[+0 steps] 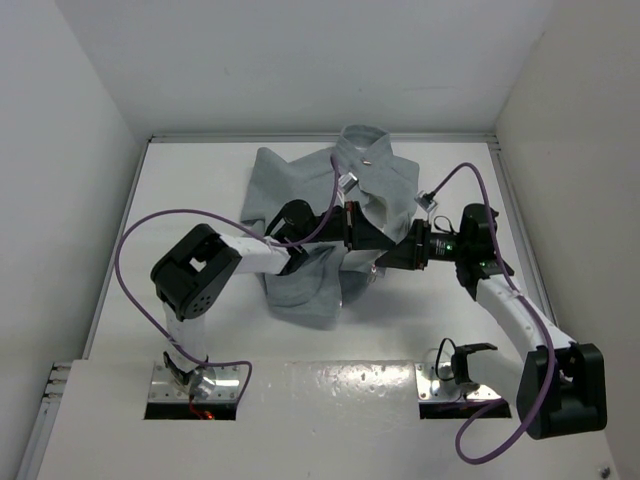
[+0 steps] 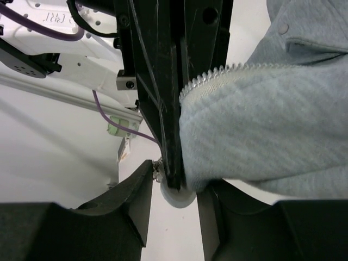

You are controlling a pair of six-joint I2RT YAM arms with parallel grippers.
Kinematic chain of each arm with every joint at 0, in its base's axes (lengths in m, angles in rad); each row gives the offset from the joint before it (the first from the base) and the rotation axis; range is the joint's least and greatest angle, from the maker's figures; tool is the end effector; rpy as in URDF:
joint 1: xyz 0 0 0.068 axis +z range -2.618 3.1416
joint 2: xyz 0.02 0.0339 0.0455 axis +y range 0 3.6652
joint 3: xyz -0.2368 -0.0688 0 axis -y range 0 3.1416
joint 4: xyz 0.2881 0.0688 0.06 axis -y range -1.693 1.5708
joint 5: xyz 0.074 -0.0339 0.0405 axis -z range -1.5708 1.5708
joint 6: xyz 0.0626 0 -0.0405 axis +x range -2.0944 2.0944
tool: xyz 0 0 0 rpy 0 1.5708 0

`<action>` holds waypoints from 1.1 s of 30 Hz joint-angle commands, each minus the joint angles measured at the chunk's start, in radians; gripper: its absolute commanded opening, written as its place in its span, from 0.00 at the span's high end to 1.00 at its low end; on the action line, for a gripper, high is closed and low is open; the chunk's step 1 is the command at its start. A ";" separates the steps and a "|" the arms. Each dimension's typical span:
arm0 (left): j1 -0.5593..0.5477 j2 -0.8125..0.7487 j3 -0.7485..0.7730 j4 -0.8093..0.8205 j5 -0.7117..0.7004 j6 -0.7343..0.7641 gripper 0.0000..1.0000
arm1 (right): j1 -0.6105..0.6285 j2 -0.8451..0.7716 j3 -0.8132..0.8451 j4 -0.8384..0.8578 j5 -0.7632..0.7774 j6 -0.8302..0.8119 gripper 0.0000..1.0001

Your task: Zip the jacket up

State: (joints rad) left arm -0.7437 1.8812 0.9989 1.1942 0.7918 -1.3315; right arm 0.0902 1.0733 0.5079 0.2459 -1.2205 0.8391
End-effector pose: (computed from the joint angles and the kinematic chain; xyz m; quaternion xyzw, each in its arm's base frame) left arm 0.2893 -0.3266 0.1908 0.1410 0.6102 -0.7577 0.1836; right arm 0.2666 0.0832 0.1879 -0.0694 0.7410 0.6303 0.2209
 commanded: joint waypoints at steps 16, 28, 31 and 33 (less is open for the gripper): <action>-0.011 -0.008 0.069 0.090 0.026 -0.009 1.00 | 0.051 -0.038 0.032 -0.157 -0.079 -0.164 0.67; -0.020 -0.045 0.044 0.033 0.037 0.070 1.00 | 0.051 -0.038 0.083 -0.301 -0.025 -0.259 0.98; -0.031 -0.065 0.024 0.002 0.049 0.110 1.00 | 0.052 -0.029 0.110 -0.373 -0.008 -0.287 0.66; -0.031 -0.065 0.015 -0.007 0.049 0.110 1.00 | 0.048 -0.026 0.127 -0.411 0.003 -0.320 0.59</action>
State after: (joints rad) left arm -0.7586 1.8797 1.0248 1.1496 0.8310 -1.2716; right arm 0.1318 1.0485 0.5697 -0.0834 -1.2263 0.5900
